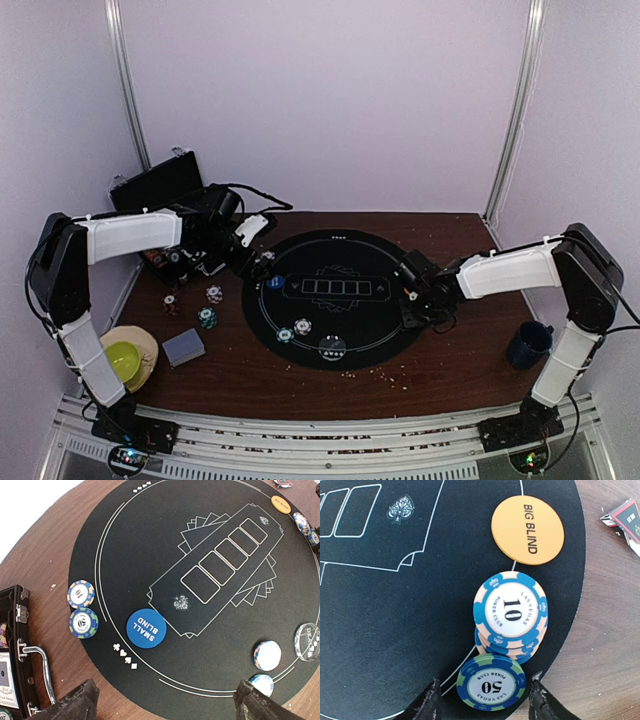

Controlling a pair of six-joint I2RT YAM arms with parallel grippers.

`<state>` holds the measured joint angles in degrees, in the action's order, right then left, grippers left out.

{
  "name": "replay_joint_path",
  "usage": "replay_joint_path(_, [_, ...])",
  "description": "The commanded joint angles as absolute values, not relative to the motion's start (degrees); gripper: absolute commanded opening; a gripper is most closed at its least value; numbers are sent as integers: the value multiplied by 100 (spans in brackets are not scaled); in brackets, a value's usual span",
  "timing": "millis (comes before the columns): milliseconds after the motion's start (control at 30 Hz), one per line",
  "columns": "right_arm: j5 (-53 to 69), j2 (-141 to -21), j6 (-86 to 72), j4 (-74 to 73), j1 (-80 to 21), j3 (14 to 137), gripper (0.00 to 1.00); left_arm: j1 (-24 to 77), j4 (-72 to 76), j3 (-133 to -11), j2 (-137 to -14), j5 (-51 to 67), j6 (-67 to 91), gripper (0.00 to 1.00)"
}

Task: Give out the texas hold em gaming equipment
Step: Adjust the poker chip in the big blind area.

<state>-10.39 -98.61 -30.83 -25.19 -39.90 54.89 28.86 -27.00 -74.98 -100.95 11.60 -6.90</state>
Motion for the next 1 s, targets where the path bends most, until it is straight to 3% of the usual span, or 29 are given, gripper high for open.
replay_joint_path(0, [-1194,-9973,-3112,-2411,-4025,5478,58,2873,-2549,-7531,-10171,1198,-687,98])
replay_joint_path(467, [-1165,-10001,-3116,-2302,-4025,5405,44,2871,-2549,-7532,-10189,1206,-687,98])
replay_joint_path(967, [-950,-9958,-3098,-2437,-4227,5530,48,2869,-2549,-7532,-10178,1191,-686,98])
